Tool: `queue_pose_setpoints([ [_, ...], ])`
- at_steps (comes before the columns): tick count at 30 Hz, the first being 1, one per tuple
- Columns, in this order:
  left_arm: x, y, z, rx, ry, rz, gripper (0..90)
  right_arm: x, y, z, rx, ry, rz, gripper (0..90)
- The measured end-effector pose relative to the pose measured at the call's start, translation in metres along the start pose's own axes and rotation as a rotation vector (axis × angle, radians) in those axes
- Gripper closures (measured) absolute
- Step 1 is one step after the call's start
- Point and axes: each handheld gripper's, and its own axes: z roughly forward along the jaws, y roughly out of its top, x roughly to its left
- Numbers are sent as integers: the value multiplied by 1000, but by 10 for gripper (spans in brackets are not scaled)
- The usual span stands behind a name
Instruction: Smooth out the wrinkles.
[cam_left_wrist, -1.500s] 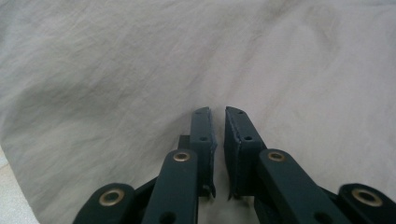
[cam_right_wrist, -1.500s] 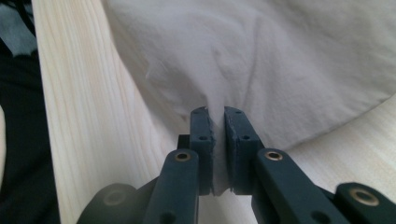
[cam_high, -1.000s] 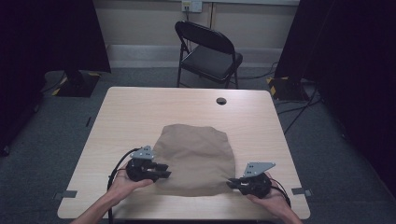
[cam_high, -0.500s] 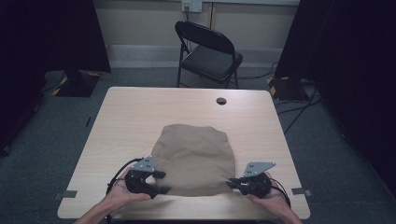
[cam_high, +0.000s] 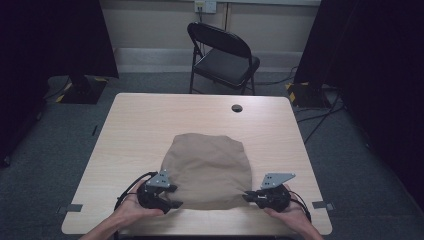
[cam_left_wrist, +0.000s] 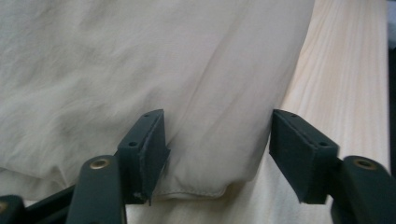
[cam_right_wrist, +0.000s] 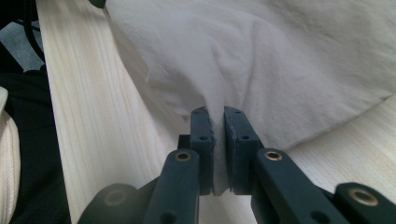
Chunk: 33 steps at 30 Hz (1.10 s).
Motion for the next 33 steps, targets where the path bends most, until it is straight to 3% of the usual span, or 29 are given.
queue_pose_setpoints([
  [3,0,-2,1,-1,9,17,395,0,0,0,2,-3,5,834],
  [8,-5,-4,3,6,58,92,428,-1,0,0,0,-6,19,835],
  [13,-4,-4,2,6,73,92,527,-1,1,0,-1,-7,20,835],
  [17,-3,-2,1,9,74,85,664,-1,1,0,-3,-6,24,835],
  [20,0,0,1,7,51,56,745,0,2,0,-6,-7,23,836],
  [24,1,5,-1,2,30,29,768,-1,2,-1,-18,-22,32,837],
  [33,6,13,-24,-128,-5,-53,775,1,7,-9,-73,-42,42,837],
])
